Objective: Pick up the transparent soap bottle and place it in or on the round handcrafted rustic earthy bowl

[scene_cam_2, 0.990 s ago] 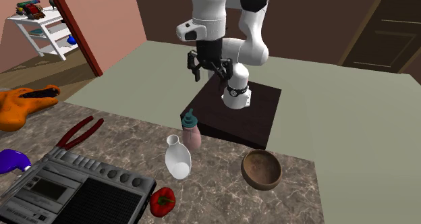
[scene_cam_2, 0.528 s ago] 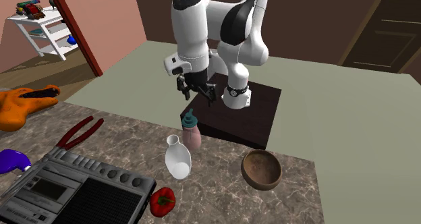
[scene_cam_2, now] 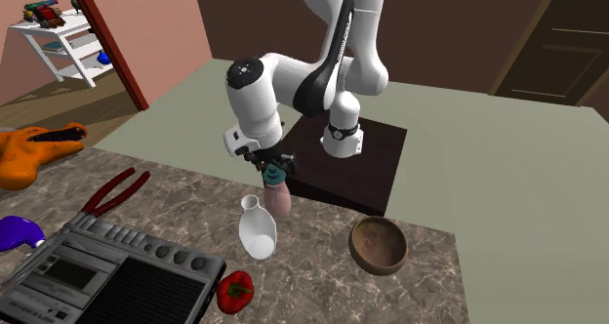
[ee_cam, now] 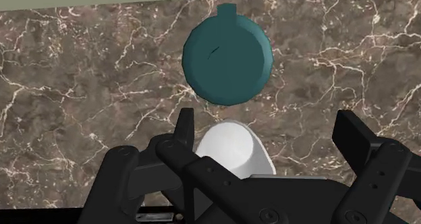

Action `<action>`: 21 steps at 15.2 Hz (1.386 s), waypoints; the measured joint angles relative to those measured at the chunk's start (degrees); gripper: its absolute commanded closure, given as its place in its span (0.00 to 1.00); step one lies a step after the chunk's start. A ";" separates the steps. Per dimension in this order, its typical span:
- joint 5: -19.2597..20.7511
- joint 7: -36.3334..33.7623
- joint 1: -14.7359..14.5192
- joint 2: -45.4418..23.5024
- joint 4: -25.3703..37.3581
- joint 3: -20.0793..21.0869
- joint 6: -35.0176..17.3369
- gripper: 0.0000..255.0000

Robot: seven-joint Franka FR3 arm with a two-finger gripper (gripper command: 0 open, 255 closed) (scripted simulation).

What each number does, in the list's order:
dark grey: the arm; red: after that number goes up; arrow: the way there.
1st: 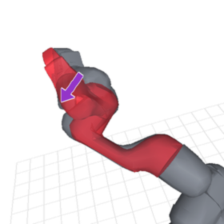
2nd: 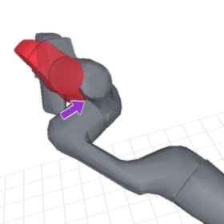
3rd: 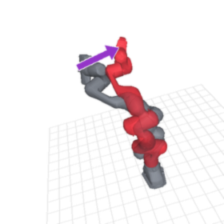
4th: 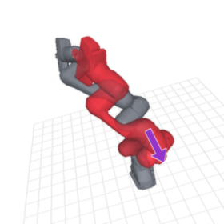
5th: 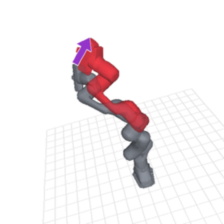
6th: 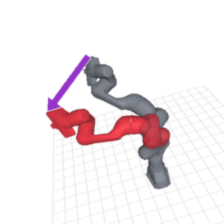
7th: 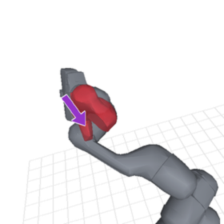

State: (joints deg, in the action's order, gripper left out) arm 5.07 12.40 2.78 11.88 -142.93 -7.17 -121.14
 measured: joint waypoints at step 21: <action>1.15 2.88 0.98 -11.65 -1.40 -1.44 -10.57 1.00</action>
State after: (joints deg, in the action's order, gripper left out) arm 6.22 15.29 3.76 0.23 -144.34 -8.61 -131.71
